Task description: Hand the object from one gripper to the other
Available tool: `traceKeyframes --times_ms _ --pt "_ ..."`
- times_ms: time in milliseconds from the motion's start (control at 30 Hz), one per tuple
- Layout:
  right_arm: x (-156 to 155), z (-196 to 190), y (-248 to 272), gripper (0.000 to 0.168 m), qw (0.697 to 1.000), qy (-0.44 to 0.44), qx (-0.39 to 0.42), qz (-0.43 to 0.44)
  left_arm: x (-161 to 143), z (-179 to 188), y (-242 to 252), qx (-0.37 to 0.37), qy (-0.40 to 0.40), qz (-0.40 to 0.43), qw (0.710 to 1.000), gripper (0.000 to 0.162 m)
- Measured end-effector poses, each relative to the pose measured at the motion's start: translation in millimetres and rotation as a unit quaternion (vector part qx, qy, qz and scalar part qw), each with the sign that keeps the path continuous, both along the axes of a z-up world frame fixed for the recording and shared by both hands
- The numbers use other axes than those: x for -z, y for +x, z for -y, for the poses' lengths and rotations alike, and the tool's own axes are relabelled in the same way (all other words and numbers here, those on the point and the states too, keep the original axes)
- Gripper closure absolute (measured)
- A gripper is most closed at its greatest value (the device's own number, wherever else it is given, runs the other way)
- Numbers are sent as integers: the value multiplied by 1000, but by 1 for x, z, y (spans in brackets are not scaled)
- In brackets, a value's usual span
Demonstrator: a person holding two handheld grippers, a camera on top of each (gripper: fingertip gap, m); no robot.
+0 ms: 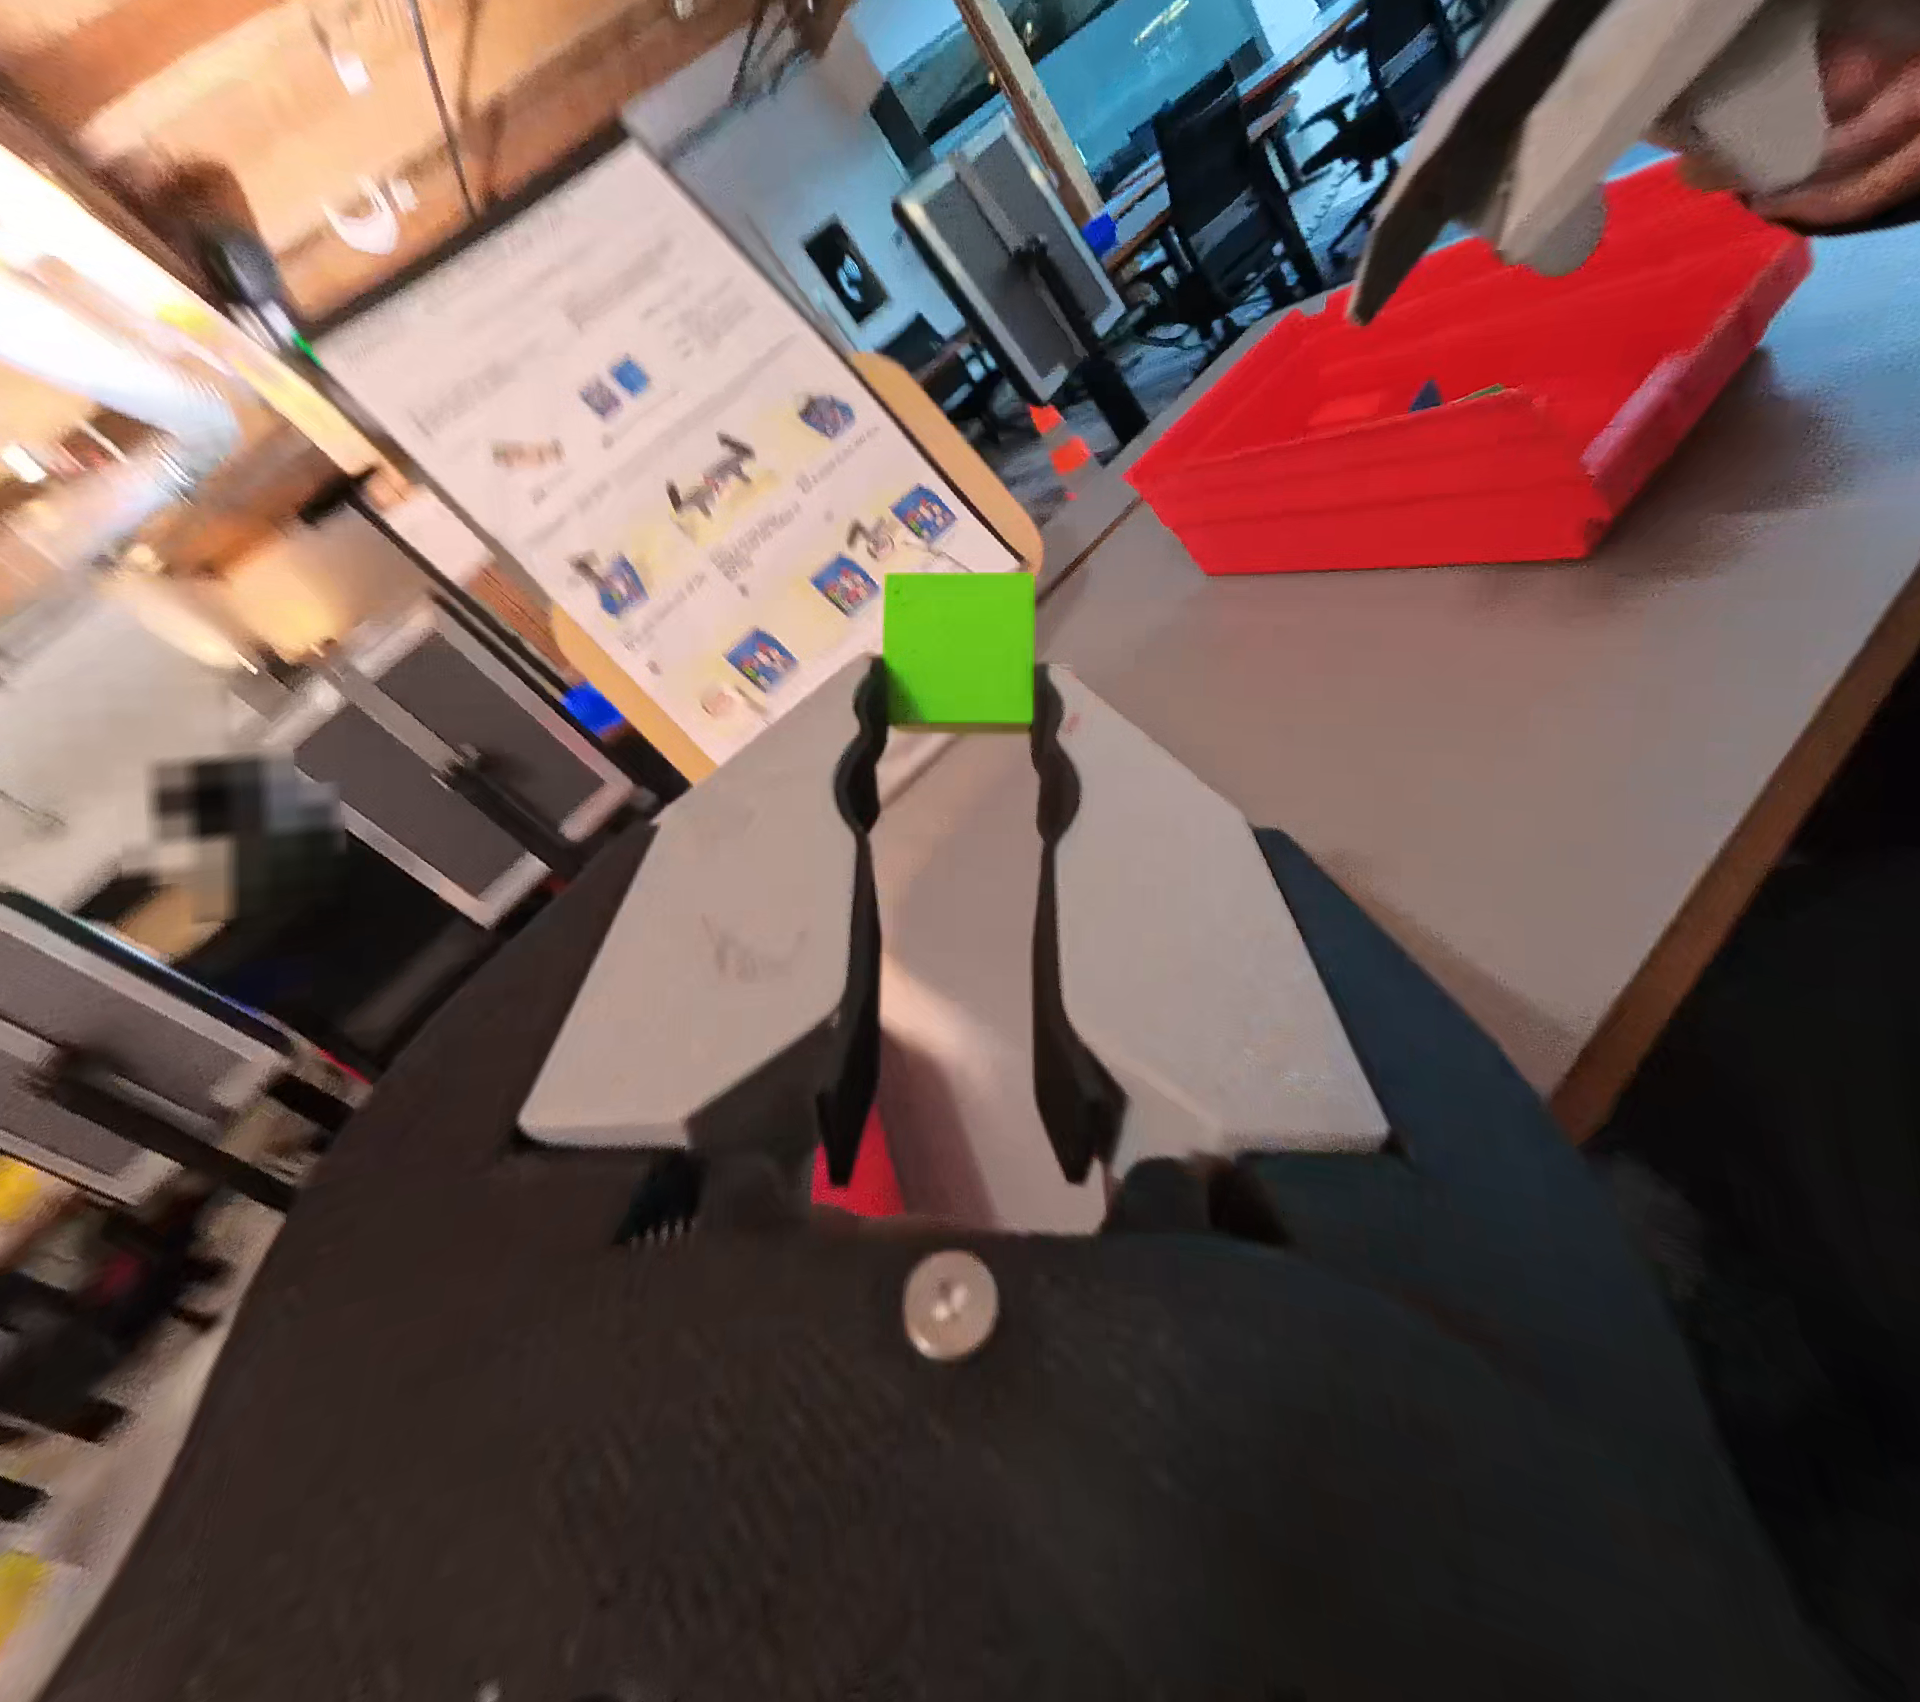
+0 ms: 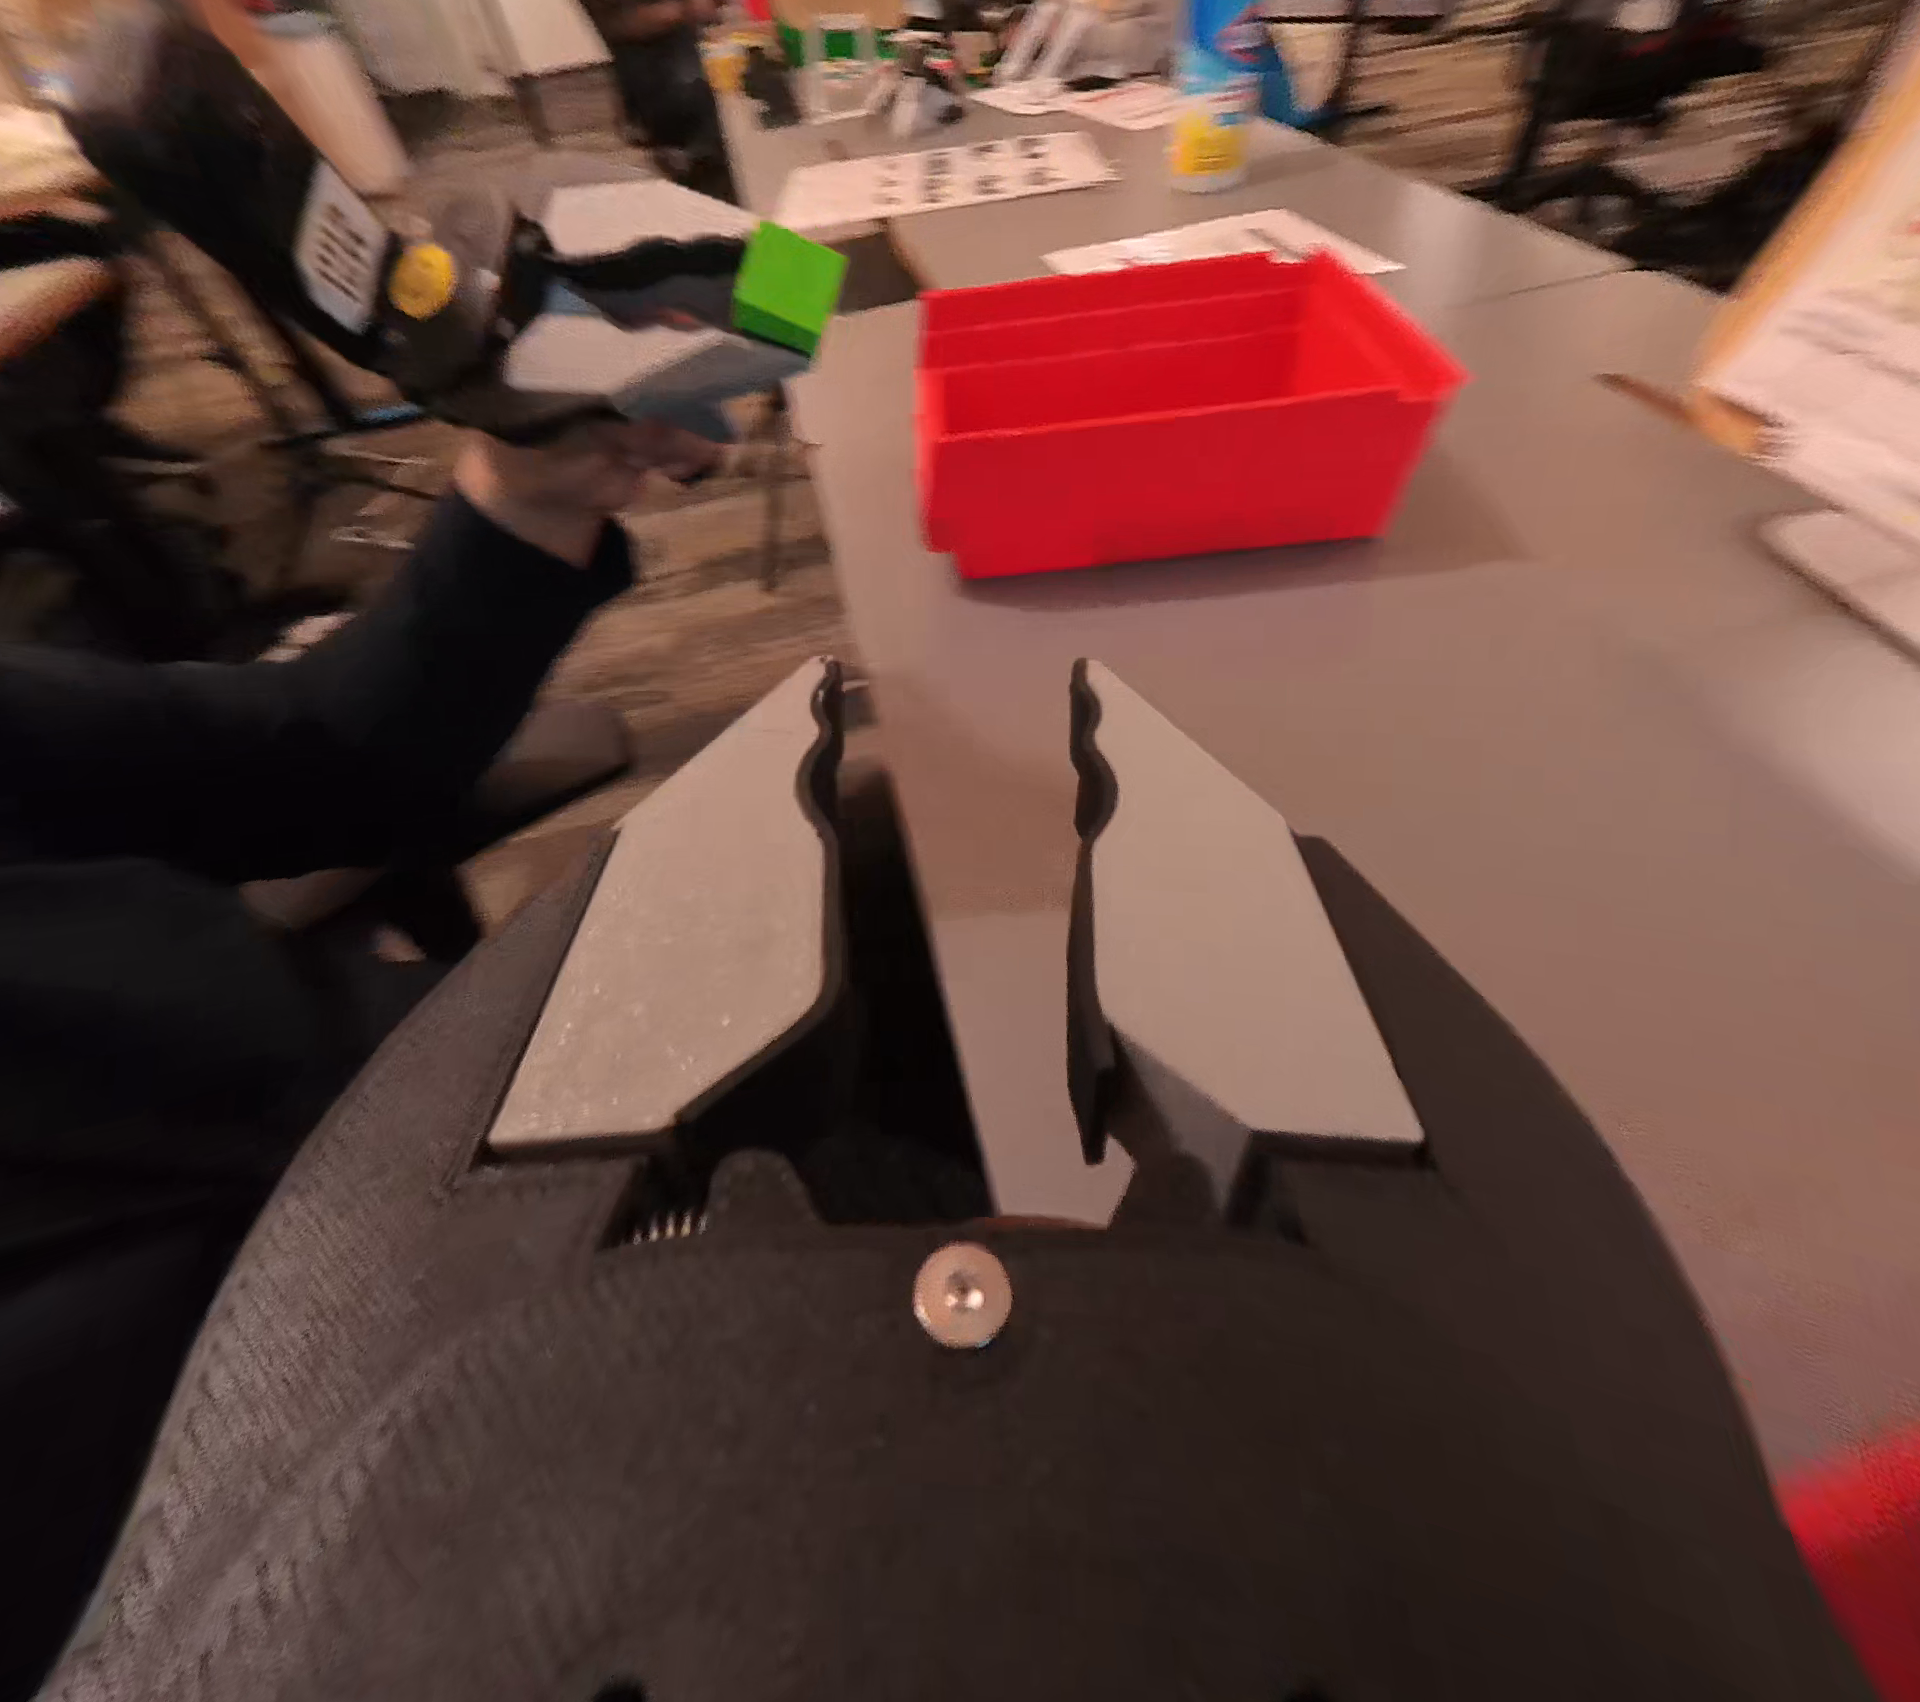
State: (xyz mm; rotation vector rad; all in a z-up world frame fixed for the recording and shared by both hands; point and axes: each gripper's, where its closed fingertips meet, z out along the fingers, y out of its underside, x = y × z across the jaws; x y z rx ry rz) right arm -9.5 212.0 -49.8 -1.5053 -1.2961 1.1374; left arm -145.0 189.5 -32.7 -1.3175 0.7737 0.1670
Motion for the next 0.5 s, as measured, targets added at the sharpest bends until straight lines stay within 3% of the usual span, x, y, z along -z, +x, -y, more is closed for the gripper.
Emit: traceKeyframes --times_ms 33,167,500 --pt "0 12 -9 125 999 -20 -29 -8 -4 7 8 3 23 -19 1000 137" --pt "1 43 -33 119 992 -68 -100 -21 3 17 33 14 51 -92 994 137" --pt "20 44 -68 117 991 -91 -99 -15 35 3 69 0 73 -210 975 137"
